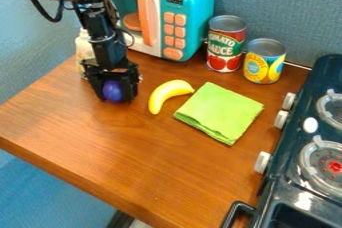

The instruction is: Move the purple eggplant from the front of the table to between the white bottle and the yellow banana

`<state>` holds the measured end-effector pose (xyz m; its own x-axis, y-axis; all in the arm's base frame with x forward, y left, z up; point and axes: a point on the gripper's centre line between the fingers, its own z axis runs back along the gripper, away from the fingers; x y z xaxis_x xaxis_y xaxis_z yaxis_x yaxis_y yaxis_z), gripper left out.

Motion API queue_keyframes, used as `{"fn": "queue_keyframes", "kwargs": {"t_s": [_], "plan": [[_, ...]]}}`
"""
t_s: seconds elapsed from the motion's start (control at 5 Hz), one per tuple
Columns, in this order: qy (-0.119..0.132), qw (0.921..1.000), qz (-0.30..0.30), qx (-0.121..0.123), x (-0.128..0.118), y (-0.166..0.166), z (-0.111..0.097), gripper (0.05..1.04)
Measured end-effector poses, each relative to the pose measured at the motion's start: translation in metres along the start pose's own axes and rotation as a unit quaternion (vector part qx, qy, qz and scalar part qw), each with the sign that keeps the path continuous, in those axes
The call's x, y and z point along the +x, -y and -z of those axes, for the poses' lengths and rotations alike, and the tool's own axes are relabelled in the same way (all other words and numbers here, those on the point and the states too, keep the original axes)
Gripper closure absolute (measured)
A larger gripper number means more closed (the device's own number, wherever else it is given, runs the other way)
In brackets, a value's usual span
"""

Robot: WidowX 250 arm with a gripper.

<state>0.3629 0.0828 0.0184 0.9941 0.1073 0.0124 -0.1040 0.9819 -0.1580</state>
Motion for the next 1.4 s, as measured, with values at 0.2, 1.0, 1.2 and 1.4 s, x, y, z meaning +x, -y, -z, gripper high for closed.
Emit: {"fn": "queue_keyframes", "kwargs": {"t_s": [0.2,1.0,1.2,1.4], "plan": [[0.003,1.0,0.002,0.002,-0.005,0.0,0.0,0.083],[-0.007,0.9988,0.029,0.039,-0.056,0.009,-0.061,0.083],[0.006,0.9969,0.07,0.034,-0.095,0.026,-0.108,0.083],[0.005,0.9948,0.096,0.032,-0.126,0.037,-0.135,0.083]]}}
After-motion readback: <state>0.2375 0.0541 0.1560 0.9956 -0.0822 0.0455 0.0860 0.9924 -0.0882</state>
